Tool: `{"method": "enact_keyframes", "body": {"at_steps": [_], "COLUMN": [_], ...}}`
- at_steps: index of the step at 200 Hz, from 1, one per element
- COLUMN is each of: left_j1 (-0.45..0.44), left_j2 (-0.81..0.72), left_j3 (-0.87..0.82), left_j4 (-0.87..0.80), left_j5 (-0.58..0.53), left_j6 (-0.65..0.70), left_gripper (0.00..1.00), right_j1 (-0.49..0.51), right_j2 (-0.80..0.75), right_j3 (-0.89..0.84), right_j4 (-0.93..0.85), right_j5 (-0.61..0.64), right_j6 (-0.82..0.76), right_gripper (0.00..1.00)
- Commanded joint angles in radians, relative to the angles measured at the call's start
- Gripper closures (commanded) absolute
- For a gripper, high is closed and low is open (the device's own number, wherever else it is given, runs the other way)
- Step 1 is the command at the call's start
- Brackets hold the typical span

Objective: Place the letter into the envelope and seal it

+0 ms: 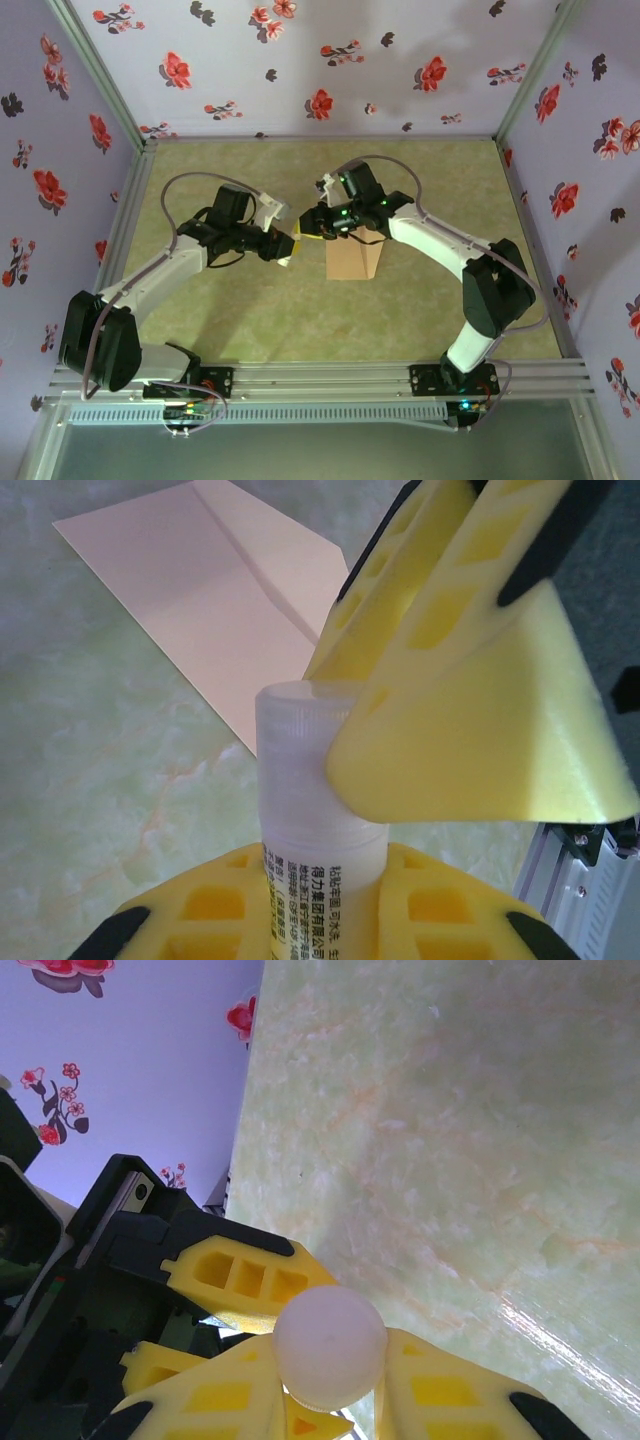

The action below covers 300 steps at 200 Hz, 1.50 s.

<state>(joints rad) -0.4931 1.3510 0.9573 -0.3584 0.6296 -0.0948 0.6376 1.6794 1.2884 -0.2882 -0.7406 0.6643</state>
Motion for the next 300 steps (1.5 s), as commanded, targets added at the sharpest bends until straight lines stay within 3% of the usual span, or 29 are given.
{"method": "enact_keyframes", "body": {"at_steps": [1, 115, 162, 197, 245, 300], "left_j1": [-0.018, -0.037, -0.036, -0.036, -0.037, -0.036], "left_j2": [0.008, 0.034, 0.041, 0.054, 0.078, 0.093], "left_j3": [-0.009, -0.006, -0.001, 0.008, 0.011, 0.017], "left_j4": [-0.020, -0.053, -0.053, -0.049, -0.024, -0.011], "left_j5": [0.064, 0.064, 0.064, 0.064, 0.064, 0.064], "left_j6": [0.022, 0.046, 0.047, 0.043, 0.030, 0.028], "left_gripper": [1.00, 1.00, 1.00, 1.00, 1.00, 1.00], "right_j1": [-0.038, -0.131, -0.198, -0.283, -0.394, -0.455], "right_j2": [-0.028, -0.085, -0.137, -0.197, -0.257, -0.209], "right_j3": [0.008, -0.006, -0.007, -0.075, -0.242, -0.391], "right_j4": [0.060, 0.021, -0.208, -0.277, -0.227, -0.056], "right_j5": [0.027, 0.081, 0.295, 0.460, 0.754, 0.906], "right_j6": [0.023, 0.005, -0.138, -0.206, -0.205, -0.160], "right_gripper": [0.81, 0.81, 0.79, 0.78, 0.76, 0.75]}}
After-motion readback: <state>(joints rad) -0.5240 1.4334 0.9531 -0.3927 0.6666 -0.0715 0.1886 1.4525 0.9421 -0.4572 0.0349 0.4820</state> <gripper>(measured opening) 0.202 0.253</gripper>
